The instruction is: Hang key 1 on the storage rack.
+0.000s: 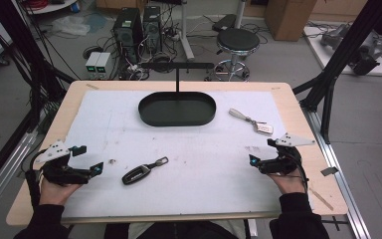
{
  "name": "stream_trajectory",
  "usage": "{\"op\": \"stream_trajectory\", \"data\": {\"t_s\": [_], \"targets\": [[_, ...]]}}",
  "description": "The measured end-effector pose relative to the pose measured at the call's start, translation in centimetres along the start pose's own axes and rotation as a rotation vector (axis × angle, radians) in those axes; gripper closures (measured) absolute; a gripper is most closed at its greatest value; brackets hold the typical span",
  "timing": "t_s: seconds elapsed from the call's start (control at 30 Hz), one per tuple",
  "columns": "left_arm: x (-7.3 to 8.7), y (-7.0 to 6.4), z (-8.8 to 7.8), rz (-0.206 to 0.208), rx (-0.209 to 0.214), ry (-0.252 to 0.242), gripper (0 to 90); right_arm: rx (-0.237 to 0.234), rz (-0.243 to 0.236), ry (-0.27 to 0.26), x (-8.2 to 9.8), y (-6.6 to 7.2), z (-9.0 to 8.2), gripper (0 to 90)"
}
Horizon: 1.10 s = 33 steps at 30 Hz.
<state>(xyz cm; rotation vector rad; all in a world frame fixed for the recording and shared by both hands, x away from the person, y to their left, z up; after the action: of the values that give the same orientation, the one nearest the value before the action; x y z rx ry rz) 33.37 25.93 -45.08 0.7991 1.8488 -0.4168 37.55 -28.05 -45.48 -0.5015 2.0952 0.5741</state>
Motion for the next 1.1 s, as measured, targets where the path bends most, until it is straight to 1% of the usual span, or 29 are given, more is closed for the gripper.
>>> {"op": "stream_trajectory", "data": {"t_s": [0.23, 0.27, 0.33, 0.37, 0.4, 0.53, 0.63, 0.67, 0.7, 0.73, 0.8, 0.83, 0.87, 1.0, 1.03, 1.1], "targets": [[0.1, -0.2, 0.1, 0.003, 0.008, 0.012, 5.8, 0.011, -0.011, 0.001, 0.0, -0.1, 0.0, 0.8], [0.1, -0.2, 0.1, 0.003, 0.01, 0.015, 5.8, 0.011, -0.007, 0.008, 0.1, 0.0, 0.0, 0.8], [0.3, -0.2, 0.3, 0.007, 0.012, 0.03, 5.8, 0.008, -0.021, 0.017, 0.1, 0.1, 0.2, 0.8], [0.3, -0.2, 0.3, 0.002, 0.016, 0.035, 5.8, 0.01, -0.017, 0.023, 0.1, 0.1, 0.2, 0.8], [0.4, -0.3, 0.4, 0.0, 0.018, 0.041, 5.8, 0.008, -0.024, 0.025, 0.2, 0.1, 0.3, 0.8], [0.5, -0.4, 0.6, 0.0, 0.025, 0.054, 5.8, 0.005, -0.023, 0.042, 0.2, 0.2, 0.5, 0.8], [0.5, -0.4, 0.7, 0.004, 0.03, 0.064, 5.8, 0.0, -0.026, 0.042, 0.1, 0.3, 0.6, 0.8], [0.6, -0.4, 0.8, 0.01, 0.033, 0.074, 5.8, 0.007, -0.034, 0.06, 0.0, 0.3, 0.8, 0.7], [0.6, -0.4, 0.8, 0.01, 0.033, 0.074, 6.3, 0.007, -0.034, 0.06, 0.0, 0.3, 0.8, 0.7], [0.5, -0.6, 0.9, 0.016, 0.041, 0.079, 6.4, -0.006, -0.033, 0.07, -0.3, 0.2, 1.1, 0.8], [0.5, -0.8, 1.0, 0.023, 0.045, 0.085, 6.4, -0.002, -0.039, 0.093, -0.5, 0.1, 1.3, 0.8], [0.5, -0.8, 1.0, 0.023, 0.045, 0.085, 6.4, -0.002, -0.039, 0.093, -0.5, 0.1, 1.3, 0.8], [0.5, -0.9, 1.1, 0.027, 0.047, 0.09, 6.4, 0.002, -0.045, 0.112, -0.8, 0.0, 1.6, 0.8], [0.6, -0.9, 1.2, 0.03, 0.054, 0.1, 6.4, 0.008, -0.062, 0.127, -1.6, -0.3, 2.2, 0.8], [0.6, -0.9, 1.2, 0.03, 0.054, 0.1, 6.4, 0.008, -0.062, 0.127, -1.6, -0.3, 2.2, 0.8], [0.7, -1.0, 1.2, 0.031, 0.056, 0.104, 6.4, 0.0, -0.055, 0.142, -2.0, -0.5, 2.8, 0.8]]}}
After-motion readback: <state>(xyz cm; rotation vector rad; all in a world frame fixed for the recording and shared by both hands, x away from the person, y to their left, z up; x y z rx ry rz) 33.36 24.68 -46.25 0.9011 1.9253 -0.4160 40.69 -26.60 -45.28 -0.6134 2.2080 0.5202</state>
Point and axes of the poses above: each handheld gripper's, and its own axes: z roughly forward along the jaws, x roughly out of its underside, y roughly to its left, the point moved 8 cm from there along z, roughly forward along the jaws, and after that the axes turned 11 degrees about z, right-handed, at the moved point
